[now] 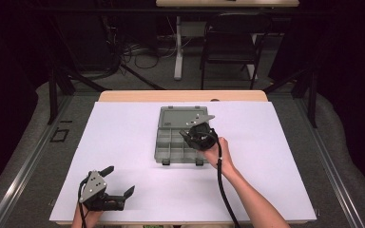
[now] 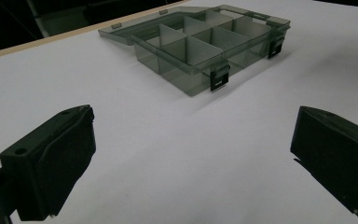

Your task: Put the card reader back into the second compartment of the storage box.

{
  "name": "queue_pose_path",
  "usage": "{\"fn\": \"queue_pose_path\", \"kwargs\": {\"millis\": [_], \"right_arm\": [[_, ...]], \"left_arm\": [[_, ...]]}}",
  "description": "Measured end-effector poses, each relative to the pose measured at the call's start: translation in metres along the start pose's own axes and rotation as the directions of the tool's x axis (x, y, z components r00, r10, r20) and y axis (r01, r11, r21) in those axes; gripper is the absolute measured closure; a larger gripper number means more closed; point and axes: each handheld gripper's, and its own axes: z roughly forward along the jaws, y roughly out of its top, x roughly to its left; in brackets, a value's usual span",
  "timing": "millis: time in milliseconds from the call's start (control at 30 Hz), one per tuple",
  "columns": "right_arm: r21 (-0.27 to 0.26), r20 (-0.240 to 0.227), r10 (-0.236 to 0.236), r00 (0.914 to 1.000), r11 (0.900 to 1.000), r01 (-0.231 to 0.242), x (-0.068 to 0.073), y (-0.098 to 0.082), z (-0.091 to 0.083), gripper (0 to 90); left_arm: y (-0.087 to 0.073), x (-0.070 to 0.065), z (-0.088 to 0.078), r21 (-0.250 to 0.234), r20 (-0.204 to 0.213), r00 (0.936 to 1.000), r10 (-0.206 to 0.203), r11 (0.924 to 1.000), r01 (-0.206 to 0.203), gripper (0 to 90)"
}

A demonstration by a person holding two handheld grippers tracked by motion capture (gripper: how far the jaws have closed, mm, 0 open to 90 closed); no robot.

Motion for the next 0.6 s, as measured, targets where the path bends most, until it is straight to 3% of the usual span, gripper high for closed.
{"fn": "queue_pose_path", "kwargs": {"millis": [600], "right_arm": [[0.013,0.002,0.029,0.9996,0.999,-0.029,0.004,0.008,0.011,73.3]], "left_arm": [[0.000,0.000,-0.001,-0.003,-0.004,1.0000,0.001,1.0000,-0.001,0.1]]}}
